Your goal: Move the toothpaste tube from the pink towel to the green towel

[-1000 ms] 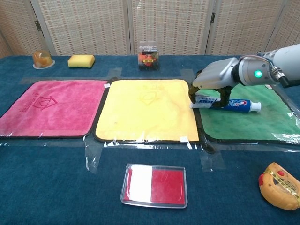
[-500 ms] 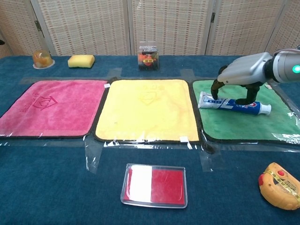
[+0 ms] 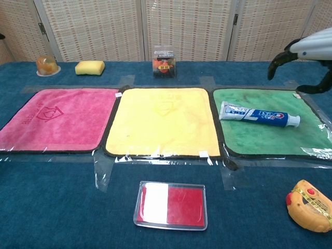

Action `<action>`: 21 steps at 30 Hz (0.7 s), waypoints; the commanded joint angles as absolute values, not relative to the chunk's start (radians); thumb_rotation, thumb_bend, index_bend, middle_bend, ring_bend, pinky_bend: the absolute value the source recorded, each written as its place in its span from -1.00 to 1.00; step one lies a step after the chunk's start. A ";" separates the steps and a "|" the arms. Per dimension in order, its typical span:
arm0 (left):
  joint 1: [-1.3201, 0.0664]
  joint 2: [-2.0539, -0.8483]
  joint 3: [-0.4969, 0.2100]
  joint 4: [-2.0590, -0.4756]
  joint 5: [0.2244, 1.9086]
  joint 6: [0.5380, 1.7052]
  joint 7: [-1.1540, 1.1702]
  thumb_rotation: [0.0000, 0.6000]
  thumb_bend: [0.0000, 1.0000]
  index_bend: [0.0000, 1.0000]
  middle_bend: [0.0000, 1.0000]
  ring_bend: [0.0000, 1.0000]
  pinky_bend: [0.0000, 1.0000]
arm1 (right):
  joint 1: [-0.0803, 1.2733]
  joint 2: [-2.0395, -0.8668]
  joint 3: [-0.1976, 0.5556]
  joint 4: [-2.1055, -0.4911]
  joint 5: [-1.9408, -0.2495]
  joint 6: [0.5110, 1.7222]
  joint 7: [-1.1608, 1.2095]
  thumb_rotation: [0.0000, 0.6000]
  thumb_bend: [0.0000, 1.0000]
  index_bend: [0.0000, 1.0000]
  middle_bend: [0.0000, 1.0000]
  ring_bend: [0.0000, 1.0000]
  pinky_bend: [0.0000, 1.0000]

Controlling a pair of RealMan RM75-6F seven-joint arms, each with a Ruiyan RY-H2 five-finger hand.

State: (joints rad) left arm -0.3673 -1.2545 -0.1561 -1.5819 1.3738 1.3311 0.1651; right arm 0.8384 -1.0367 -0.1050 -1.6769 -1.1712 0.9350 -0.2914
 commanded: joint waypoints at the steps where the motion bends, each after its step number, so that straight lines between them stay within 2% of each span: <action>1: -0.362 -1.242 -0.155 -1.597 1.375 1.338 0.171 1.00 -0.14 -0.79 -0.90 -0.96 -0.98 | 0.707 -0.946 -0.125 -1.786 -1.214 1.097 -0.277 1.00 -0.01 -0.59 -0.58 -0.67 -0.94; 8: -0.341 -1.212 -0.147 -1.641 1.371 1.355 0.175 1.00 -0.14 -0.78 -0.90 -0.96 -0.98 | 0.494 -0.914 -0.141 -1.833 -1.264 1.349 -0.226 1.00 -0.01 -0.73 -0.62 -0.64 -0.85; 21: -0.274 -1.180 -0.108 -1.707 1.379 1.419 0.212 1.00 -0.14 -0.76 -0.90 -0.95 -0.98 | 0.199 -0.995 -0.145 -1.747 -1.352 1.602 -0.060 1.00 -0.01 -0.86 -0.80 -0.73 -0.83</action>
